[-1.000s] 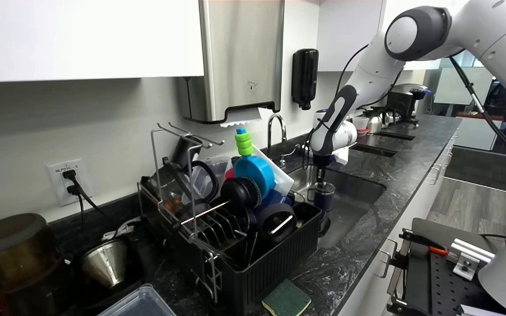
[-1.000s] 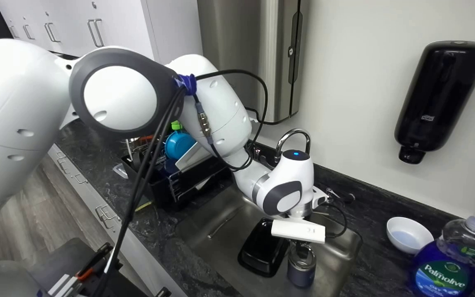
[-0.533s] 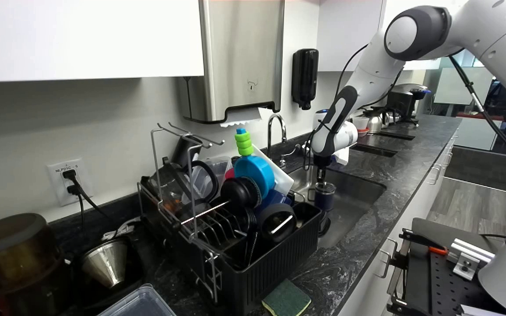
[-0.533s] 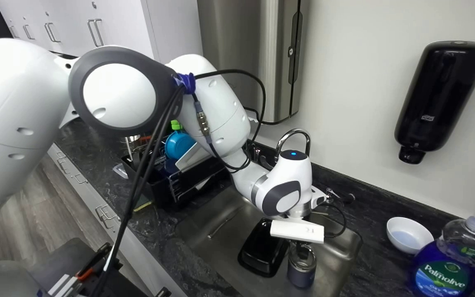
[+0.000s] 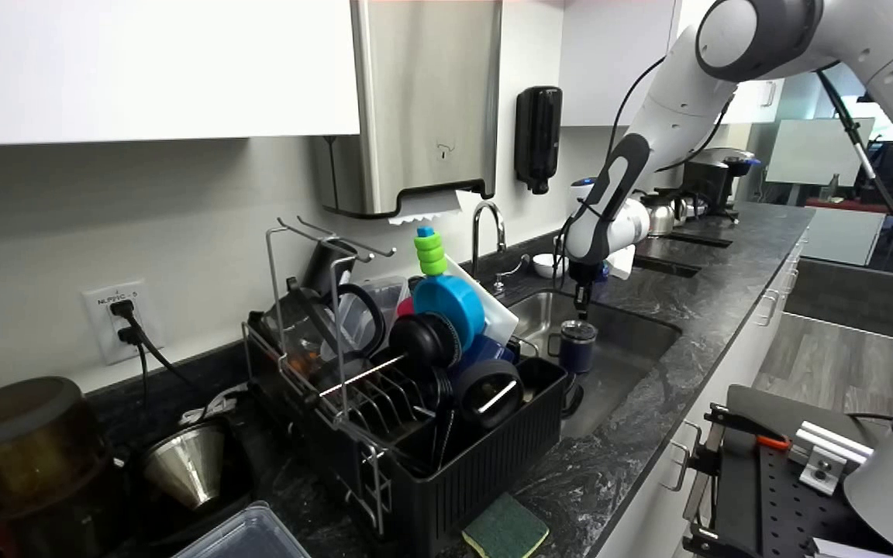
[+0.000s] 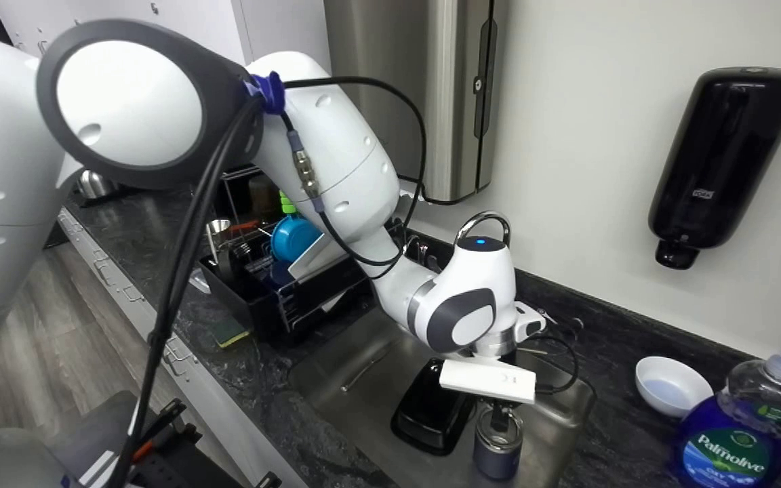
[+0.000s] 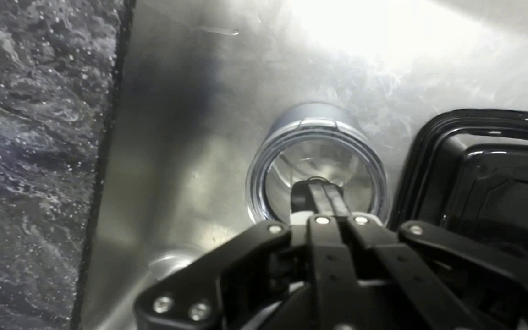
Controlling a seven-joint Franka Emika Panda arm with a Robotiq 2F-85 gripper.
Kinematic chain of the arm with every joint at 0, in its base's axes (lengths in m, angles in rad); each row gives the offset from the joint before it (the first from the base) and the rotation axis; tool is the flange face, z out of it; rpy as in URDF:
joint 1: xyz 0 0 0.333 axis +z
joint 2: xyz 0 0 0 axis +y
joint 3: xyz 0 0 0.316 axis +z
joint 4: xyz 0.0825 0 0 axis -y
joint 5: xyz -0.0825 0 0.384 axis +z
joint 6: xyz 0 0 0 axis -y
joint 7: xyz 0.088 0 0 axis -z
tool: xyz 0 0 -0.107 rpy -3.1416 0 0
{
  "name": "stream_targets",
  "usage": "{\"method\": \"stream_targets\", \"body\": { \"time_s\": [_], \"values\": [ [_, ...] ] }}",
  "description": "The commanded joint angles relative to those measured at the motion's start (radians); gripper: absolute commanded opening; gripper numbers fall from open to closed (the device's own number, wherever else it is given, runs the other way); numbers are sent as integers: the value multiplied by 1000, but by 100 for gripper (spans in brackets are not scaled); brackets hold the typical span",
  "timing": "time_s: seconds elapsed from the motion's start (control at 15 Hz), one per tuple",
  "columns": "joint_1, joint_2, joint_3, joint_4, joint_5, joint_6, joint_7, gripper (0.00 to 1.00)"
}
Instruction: Take the lid and put it on the cup
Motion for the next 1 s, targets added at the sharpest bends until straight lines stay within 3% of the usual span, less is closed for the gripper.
{"method": "stream_targets", "body": {
  "time_s": [0.0,0.47,0.93],
  "values": [
    [34,-73,-30,-83,-48,27,60,0],
    [4,-188,12,-178,-15,7,66,0],
    [-67,-142,66,-78,196,-195,82,0]
  ]
}}
